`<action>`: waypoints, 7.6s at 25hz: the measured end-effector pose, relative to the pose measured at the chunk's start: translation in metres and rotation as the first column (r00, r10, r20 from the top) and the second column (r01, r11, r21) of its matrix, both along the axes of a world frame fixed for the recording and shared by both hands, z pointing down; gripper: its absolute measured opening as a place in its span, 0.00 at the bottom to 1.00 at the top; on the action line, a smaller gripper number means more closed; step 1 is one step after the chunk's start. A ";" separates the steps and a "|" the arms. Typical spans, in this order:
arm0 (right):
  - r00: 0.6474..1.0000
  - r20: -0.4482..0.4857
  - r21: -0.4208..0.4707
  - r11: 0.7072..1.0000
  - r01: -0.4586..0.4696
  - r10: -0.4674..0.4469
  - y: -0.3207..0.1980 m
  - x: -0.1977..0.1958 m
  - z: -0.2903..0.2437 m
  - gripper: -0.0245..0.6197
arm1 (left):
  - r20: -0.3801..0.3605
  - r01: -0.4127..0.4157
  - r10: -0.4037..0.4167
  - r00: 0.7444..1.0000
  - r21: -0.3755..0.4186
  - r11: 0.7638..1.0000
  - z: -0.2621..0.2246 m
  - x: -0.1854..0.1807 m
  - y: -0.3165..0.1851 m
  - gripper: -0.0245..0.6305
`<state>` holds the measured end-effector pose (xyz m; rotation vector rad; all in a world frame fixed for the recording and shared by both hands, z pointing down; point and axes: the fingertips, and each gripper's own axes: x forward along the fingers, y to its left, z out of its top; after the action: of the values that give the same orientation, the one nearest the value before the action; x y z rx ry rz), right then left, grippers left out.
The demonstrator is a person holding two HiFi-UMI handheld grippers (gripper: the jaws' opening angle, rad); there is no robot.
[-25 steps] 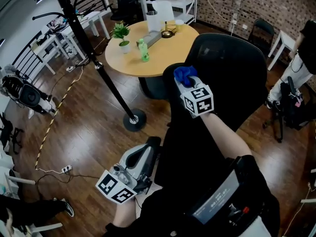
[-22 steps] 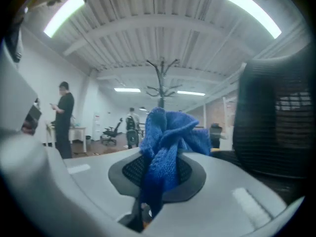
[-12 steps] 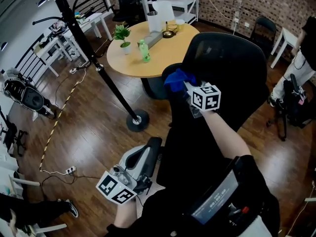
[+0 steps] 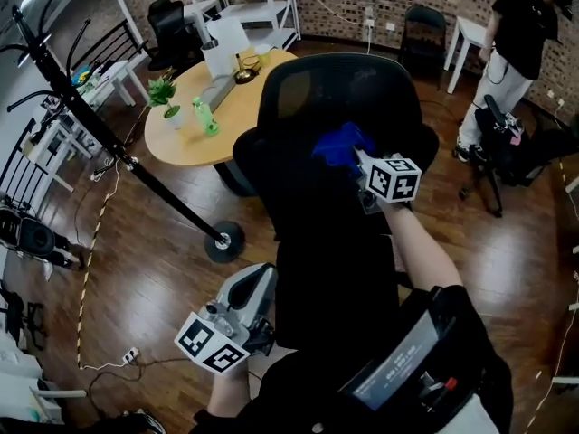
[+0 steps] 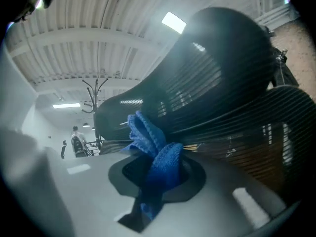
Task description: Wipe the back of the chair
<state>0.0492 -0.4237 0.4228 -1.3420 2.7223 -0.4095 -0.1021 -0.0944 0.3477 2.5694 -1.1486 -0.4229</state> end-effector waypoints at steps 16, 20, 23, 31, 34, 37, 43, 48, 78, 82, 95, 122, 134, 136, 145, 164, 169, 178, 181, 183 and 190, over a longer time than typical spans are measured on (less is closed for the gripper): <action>0.894 -0.015 -0.068 0.891 -0.448 0.448 0.032 0.239 0.015 0.12 | -0.015 -0.263 0.263 0.965 0.018 0.965 0.002 0.098 -0.015 0.04; 0.821 -0.004 -0.041 0.820 -0.570 0.571 0.060 0.289 0.006 0.12 | -0.030 -0.320 0.321 0.947 0.026 0.947 -0.001 0.115 -0.011 0.04; 0.801 -0.001 -0.014 0.800 -0.599 0.599 0.070 0.290 -0.001 0.12 | -0.040 -0.328 0.329 0.943 0.029 0.944 -0.002 0.114 -0.008 0.04; 0.908 -0.078 -0.043 0.908 -0.416 0.412 0.036 0.170 0.022 0.12 | -0.042 -0.173 0.174 0.984 0.011 0.985 -0.002 0.055 0.007 0.04; 0.948 -0.070 -0.037 0.949 -0.314 0.311 0.025 0.095 0.027 0.12 | -0.038 -0.068 0.068 0.997 0.000 0.998 0.002 0.017 0.016 0.04; 0.979 -0.065 -0.019 0.980 -0.196 0.194 0.023 0.021 0.026 0.12 | -0.035 0.020 -0.020 0.999 -0.009 1.000 0.003 -0.015 0.026 0.04; 0.992 -0.106 -0.007 0.998 0.062 -0.063 0.034 -0.106 0.037 0.12 | -0.029 0.160 -0.160 0.987 -0.019 0.987 0.006 -0.057 0.047 0.04; 0.966 -0.127 -0.036 0.975 0.221 -0.224 0.049 -0.190 0.047 0.12 | -0.022 0.242 -0.243 0.970 -0.023 0.970 0.003 -0.082 0.064 0.04; 0.996 -0.085 -0.125 0.992 -0.003 -0.007 0.043 -0.004 0.118 0.12 | -0.004 0.004 -0.004 1.000 -0.016 1.000 0.004 -0.010 0.009 0.04; 0.986 -0.100 -0.137 0.980 -0.147 0.134 0.043 0.059 0.121 0.12 | -0.005 -0.077 0.077 0.997 -0.006 0.997 0.005 0.018 -0.004 0.04; 0.871 -0.181 -0.136 0.865 -0.483 0.458 0.078 0.248 0.121 0.12 | -0.029 -0.266 0.266 0.964 0.013 0.964 0.004 0.093 -0.016 0.04; 0.961 -0.261 -0.152 0.987 0.059 -0.097 0.078 -0.098 0.175 0.12 | -0.012 0.103 -0.104 0.994 -0.066 0.992 0.019 -0.039 0.026 0.04; 0.805 -0.210 -0.201 0.830 0.520 -0.555 0.140 -0.285 0.179 0.12 | 0.000 0.241 -0.242 0.970 -0.085 0.967 0.023 -0.078 0.051 0.04; 0.770 -0.128 -0.192 0.777 0.600 -0.626 0.158 -0.299 0.169 0.12 | 0.003 0.251 -0.252 0.968 -0.089 0.964 0.023 -0.080 0.055 0.04; 0.908 -0.254 -0.269 0.926 0.265 -0.334 0.103 -0.201 0.227 0.12 | 0.016 0.217 -0.216 0.976 -0.102 0.971 0.028 -0.070 0.057 0.04; 0.931 -0.320 -0.252 0.932 -0.261 0.175 0.076 0.099 0.229 0.12 | 0.008 -0.074 0.076 0.997 -0.115 0.991 0.031 0.035 0.020 0.04; 0.867 -0.316 -0.270 0.840 -0.471 0.385 0.086 0.190 0.228 0.12 | -0.004 -0.118 0.118 0.993 -0.098 0.988 0.034 0.050 0.011 0.04; 0.657 -0.350 -0.169 0.645 -0.746 0.668 0.135 0.297 0.200 0.12 | -0.021 -0.216 0.215 0.976 -0.087 0.973 0.035 0.078 0.001 0.04; 0.661 -0.362 -0.186 0.644 -0.742 0.658 0.134 0.291 0.206 0.12 | -0.017 -0.206 0.205 0.979 -0.095 0.974 0.035 0.075 0.002 0.04; 0.699 -0.349 -0.213 0.674 -0.708 0.624 0.125 0.268 0.215 0.12 | -0.015 -0.194 0.193 0.981 -0.102 0.976 0.037 0.068 0.002 0.04; 0.833 -0.348 -0.330 0.775 -0.539 0.431 0.102 0.148 0.276 0.12 | 0.009 -0.046 0.047 0.999 -0.134 0.990 0.046 0.016 0.017 0.04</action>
<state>0.1972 -0.3213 0.6986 -2.2889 2.3821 -0.8510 -0.0863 -0.0777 0.3937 2.4802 -1.0803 -0.3090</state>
